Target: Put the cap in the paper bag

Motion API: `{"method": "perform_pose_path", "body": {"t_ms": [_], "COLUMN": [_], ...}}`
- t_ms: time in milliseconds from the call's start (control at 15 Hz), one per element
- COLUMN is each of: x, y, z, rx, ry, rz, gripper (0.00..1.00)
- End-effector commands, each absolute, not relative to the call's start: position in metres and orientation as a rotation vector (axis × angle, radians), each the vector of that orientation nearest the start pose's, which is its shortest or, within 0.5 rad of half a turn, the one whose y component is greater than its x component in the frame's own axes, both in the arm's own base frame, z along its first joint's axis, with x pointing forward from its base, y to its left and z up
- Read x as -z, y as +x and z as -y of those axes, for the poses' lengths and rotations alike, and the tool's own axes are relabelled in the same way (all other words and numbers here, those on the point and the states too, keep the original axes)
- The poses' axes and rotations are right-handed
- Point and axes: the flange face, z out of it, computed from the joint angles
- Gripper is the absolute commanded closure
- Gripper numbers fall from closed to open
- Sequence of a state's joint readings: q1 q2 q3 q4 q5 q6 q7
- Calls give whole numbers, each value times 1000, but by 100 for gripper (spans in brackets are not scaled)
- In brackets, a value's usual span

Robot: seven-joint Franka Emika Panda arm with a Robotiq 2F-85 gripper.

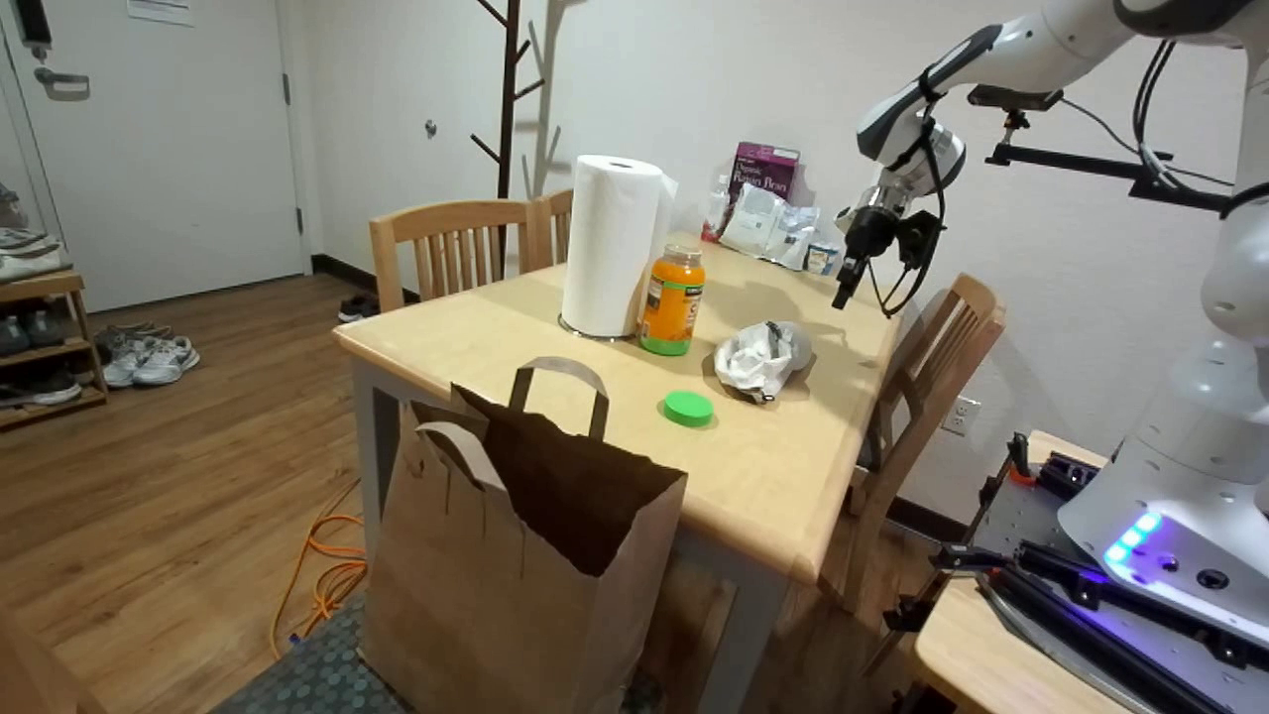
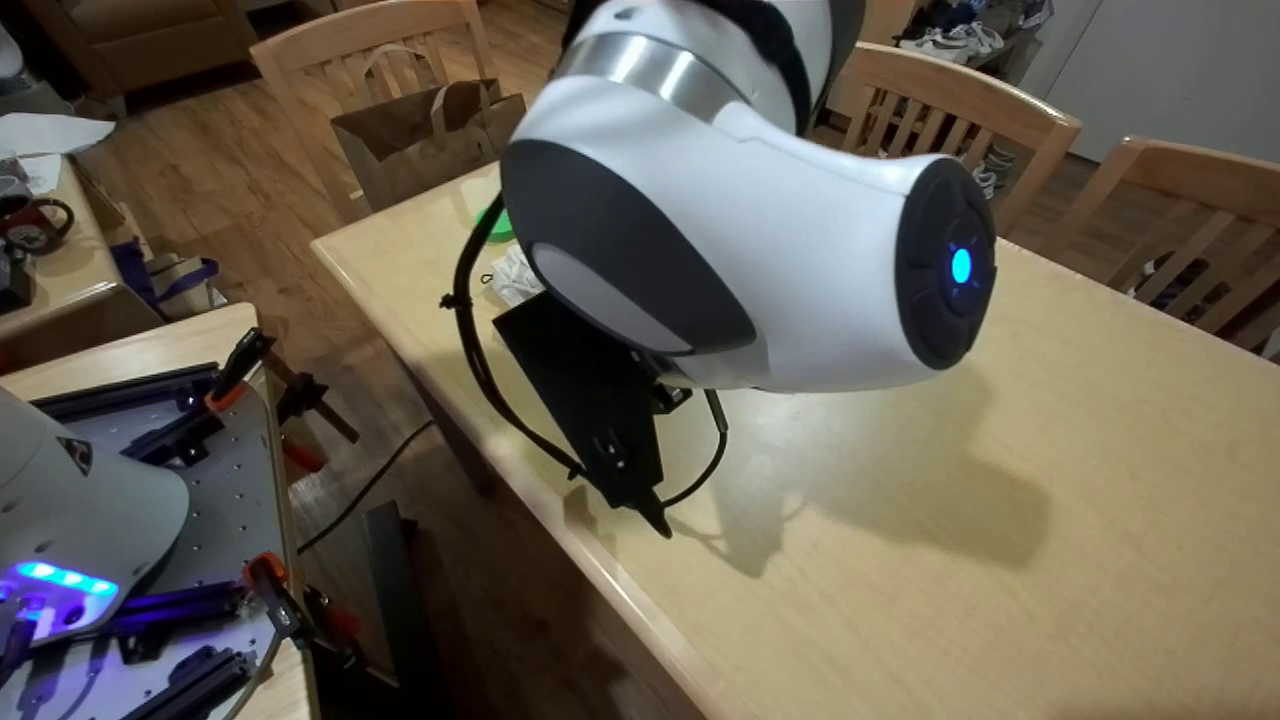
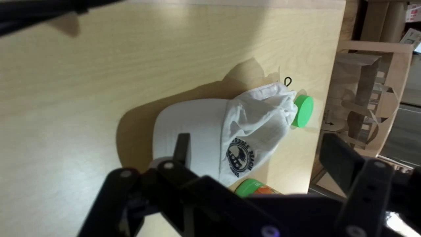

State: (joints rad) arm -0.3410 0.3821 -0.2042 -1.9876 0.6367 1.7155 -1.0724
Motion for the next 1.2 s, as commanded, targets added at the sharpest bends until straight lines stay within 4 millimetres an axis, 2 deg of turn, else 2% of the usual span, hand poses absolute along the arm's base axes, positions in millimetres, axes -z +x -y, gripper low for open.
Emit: {"method": "perform_pose_path", "body": {"t_ms": [0, 200, 333, 467, 600, 933, 1067, 1133], "x": [-237, -208, -189, -181, -186, -230, -231, -226], "y": [515, 529, 531, 531, 534, 545, 549, 549], "z": [222, 211, 212, 219, 226, 227, 234, 238], "rx": [-8, -19, -72, -117, -122, -13, -12, -25], "ry": [-2181, -2035, -1996, -2004, -2056, -2064, -2101, -2109], "rz": [376, 424, 395, 360, 348, 464, 437, 415], "gripper": [0, 0, 0, 0, 0, 0, 0, 0]}}
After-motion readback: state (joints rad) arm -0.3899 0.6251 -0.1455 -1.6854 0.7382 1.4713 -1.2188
